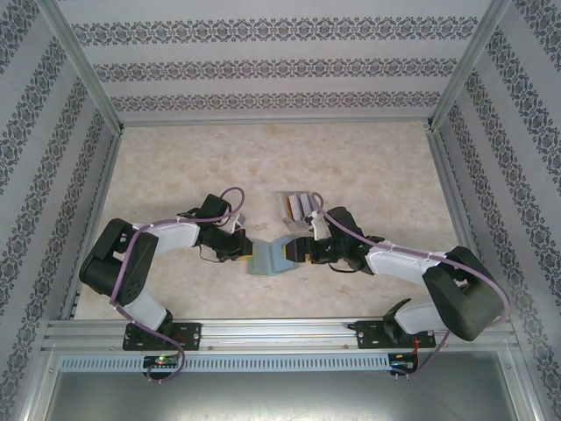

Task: Put the credit cards into the card holder

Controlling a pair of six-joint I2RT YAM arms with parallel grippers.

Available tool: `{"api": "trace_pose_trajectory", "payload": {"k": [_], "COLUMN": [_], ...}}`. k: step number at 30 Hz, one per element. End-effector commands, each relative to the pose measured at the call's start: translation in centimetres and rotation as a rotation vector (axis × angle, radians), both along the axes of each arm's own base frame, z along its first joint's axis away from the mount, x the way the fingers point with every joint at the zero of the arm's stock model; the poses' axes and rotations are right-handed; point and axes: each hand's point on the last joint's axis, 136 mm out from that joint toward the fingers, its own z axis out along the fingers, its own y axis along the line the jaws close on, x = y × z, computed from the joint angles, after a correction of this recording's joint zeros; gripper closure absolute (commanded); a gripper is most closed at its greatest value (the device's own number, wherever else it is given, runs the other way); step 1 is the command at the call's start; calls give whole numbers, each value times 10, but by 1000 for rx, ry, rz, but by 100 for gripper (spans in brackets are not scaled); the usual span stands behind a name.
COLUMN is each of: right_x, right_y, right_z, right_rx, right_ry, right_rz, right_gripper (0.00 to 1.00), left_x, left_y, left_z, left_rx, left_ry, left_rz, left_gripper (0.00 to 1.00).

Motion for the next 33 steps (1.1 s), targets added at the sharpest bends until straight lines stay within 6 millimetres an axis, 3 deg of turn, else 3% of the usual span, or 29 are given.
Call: {"api": "trace_pose_trajectory", "payload": {"k": [1,3,7,20,26,30,33], "right_x": [2,2,2,2,6,7,14], "right_y": [-5,-11,-22,-30,-20,-6,-4], "right_z": [-8,-11,-15,0,15,21,26], "right_rx": [-54,-82,-152,-284,-261,-244,-230], "right_ry": [-19,-23,-36,-168,-214,-219,-237], "right_rz": [-25,-51,-66,-62,-53,-13,-45], "right_gripper": [32,32,33,34,35,53,52], "left_x": [-1,-2,0,14,16,18,20], "left_y": [3,4,6,-3,-5,-9,-9], "left_z": [7,12,22,55,43,42,42], "left_rx": [8,10,19,-82,-70,-84,-50], "left_ry": [-8,-22,-49,-134,-96,-93,-105], "left_rz": [3,-3,1,68,62,64,43], "left_gripper": [63,51,43,35,35,35,35]}}
